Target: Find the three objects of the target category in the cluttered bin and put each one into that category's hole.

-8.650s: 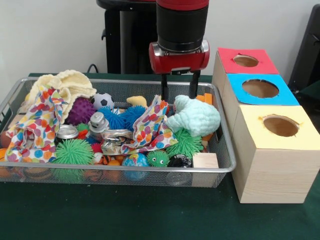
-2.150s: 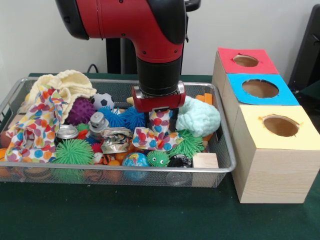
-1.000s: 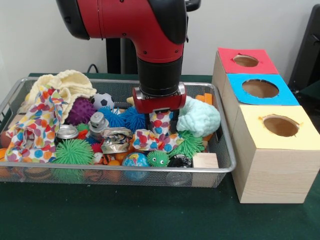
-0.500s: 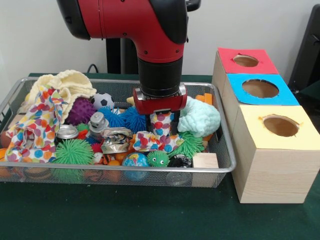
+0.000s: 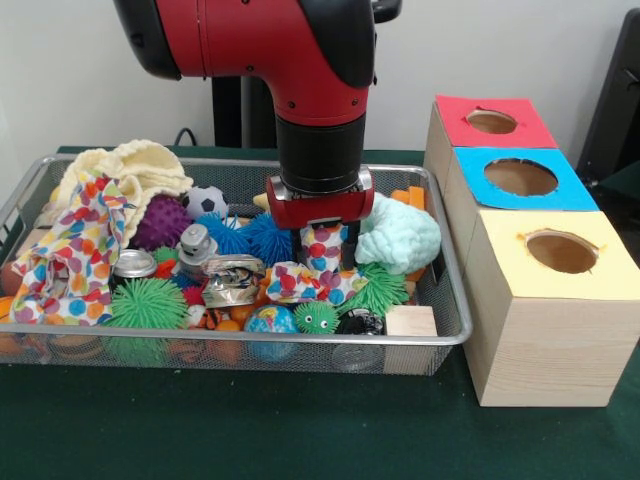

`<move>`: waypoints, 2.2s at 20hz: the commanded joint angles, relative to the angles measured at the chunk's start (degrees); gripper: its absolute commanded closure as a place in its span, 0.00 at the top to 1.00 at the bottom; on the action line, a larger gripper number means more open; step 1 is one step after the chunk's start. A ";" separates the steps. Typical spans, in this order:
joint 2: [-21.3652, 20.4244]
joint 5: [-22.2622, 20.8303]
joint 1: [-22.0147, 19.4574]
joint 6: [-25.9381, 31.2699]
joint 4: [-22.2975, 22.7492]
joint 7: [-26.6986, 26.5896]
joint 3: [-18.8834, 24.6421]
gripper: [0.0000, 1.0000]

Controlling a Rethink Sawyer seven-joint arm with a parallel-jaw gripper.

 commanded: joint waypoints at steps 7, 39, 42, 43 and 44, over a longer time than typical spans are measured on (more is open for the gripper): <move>2.04 -3.82 -0.20 -4.59 1.79 2.17 -0.05 1.00; -17.79 3.02 1.91 6.31 12.29 3.36 0.45 0.00; -26.37 8.04 2.62 12.04 16.81 4.77 0.12 0.00; -27.89 9.02 2.76 12.65 17.63 5.06 0.03 0.00; -30.13 10.00 3.41 14.40 18.27 5.18 -0.55 0.00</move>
